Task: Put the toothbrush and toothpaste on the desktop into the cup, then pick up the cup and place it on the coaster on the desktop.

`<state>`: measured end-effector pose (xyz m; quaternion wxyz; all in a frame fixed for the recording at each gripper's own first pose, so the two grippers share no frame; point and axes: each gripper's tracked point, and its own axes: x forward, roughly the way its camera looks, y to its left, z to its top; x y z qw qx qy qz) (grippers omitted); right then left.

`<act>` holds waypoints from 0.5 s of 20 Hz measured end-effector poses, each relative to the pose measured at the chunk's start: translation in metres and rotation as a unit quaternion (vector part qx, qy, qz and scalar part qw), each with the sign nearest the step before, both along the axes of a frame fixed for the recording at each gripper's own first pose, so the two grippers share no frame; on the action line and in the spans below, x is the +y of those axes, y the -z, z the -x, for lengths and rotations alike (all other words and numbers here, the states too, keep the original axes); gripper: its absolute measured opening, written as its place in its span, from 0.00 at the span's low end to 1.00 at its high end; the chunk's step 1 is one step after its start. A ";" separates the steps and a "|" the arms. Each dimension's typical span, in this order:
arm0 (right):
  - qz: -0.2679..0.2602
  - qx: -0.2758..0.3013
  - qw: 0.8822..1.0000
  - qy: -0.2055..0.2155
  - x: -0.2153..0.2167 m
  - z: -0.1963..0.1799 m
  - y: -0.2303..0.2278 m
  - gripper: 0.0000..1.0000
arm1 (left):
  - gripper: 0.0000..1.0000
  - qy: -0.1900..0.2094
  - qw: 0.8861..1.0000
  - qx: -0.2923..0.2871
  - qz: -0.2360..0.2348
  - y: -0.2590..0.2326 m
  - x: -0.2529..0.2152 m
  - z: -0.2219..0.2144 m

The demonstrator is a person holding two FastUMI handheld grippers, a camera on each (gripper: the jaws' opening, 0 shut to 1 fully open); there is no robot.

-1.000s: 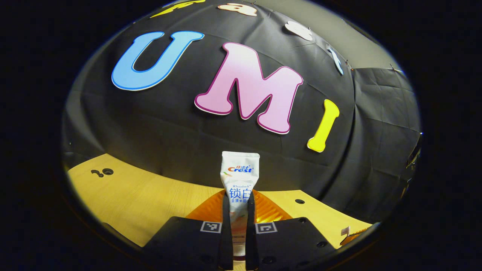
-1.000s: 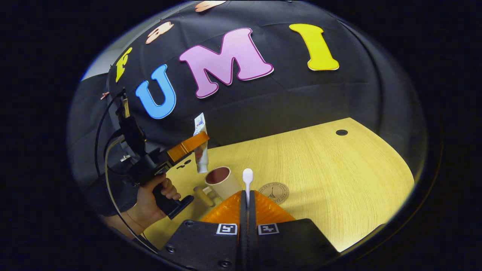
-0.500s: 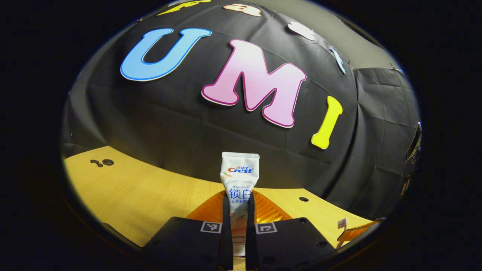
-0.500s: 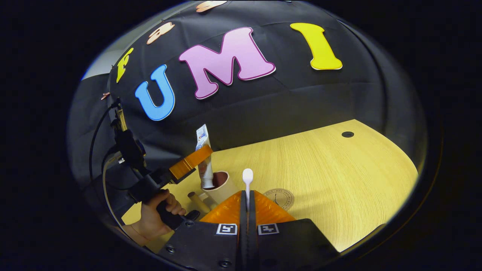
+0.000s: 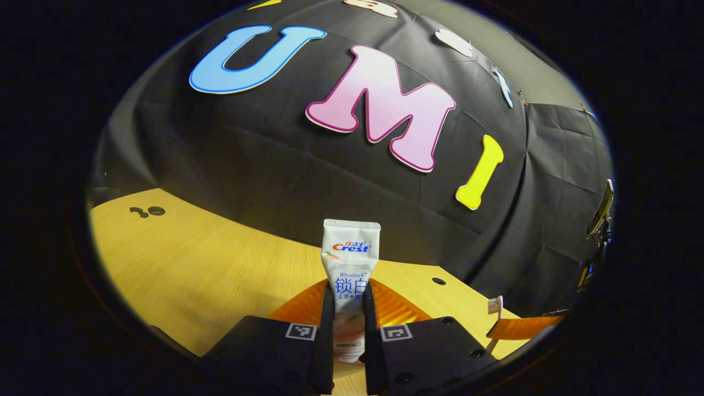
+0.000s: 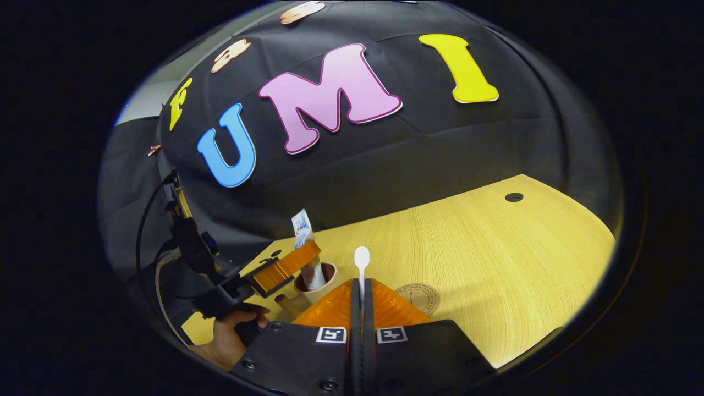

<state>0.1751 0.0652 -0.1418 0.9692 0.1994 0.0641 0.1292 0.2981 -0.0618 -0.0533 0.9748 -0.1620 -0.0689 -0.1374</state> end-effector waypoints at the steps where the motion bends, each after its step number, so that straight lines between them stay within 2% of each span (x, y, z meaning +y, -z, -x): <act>1: -0.007 -0.004 1.000 0.000 0.001 -0.002 -0.003 0.05 | 0.29 0.001 1.000 0.005 0.000 0.005 0.000 0.002; 5: -0.025 -0.025 0.999 0.001 0.006 -0.003 -0.017 0.05 | 0.31 0.011 1.000 0.006 0.007 0.010 0.000 0.016; 6: -0.033 -0.034 0.999 0.000 0.009 -0.004 -0.023 0.05 | 0.43 0.014 1.000 0.009 0.010 0.011 0.002 0.020; 7: -0.044 -0.042 0.998 -0.001 0.012 -0.006 -0.029 0.05 | 0.34 0.011 1.000 0.007 0.010 0.011 0.004 0.023; 8: -0.055 -0.050 0.997 -0.002 0.014 -0.008 -0.035 0.05 | 0.48 0.007 1.000 0.007 0.008 0.011 0.007 0.025; 10: -0.072 -0.062 0.995 -0.003 0.017 -0.015 -0.044 0.05 | 0.66 0.002 1.000 0.012 0.003 0.014 0.011 0.030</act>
